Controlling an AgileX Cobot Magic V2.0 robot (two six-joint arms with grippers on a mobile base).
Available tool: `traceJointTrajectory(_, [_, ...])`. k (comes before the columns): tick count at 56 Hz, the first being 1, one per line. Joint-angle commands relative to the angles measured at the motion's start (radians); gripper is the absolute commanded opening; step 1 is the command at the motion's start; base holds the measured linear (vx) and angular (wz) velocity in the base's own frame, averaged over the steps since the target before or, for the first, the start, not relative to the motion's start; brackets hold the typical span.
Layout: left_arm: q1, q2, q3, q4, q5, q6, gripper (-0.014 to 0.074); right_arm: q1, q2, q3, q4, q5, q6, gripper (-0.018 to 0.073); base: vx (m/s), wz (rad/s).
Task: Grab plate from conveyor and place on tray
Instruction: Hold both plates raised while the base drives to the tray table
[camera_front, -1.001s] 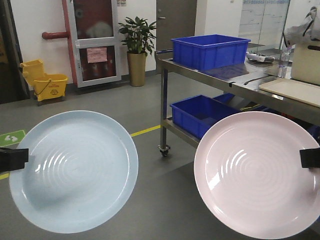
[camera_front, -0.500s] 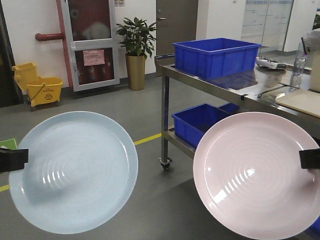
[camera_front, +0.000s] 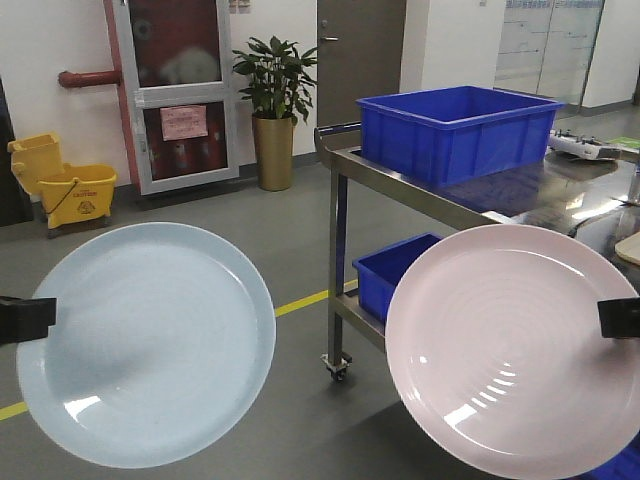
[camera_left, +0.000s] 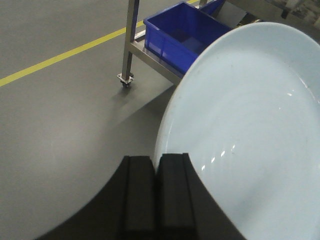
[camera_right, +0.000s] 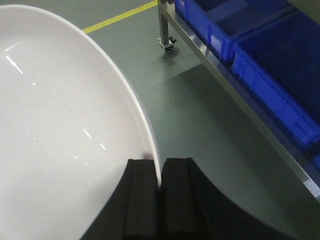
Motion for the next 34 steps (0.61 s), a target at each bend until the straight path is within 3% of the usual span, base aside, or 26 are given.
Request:
traceJointTrajectory(1, [-0.004, -0.013, -0.031, -0.020, -0.080, -0.001, -0.0006, -0.004, -0.018, -0.025, -0.006, -0.077, -0.003, -0.0012, 0.54, -0.07])
traceJointTrajectory(34, [-0.004, -0.013, -0.031, -0.020, -0.080, -0.001, -0.0006, -0.004, -0.018, -0.025, -0.006, -0.077, -0.003, -0.0012, 0.51, -0.25])
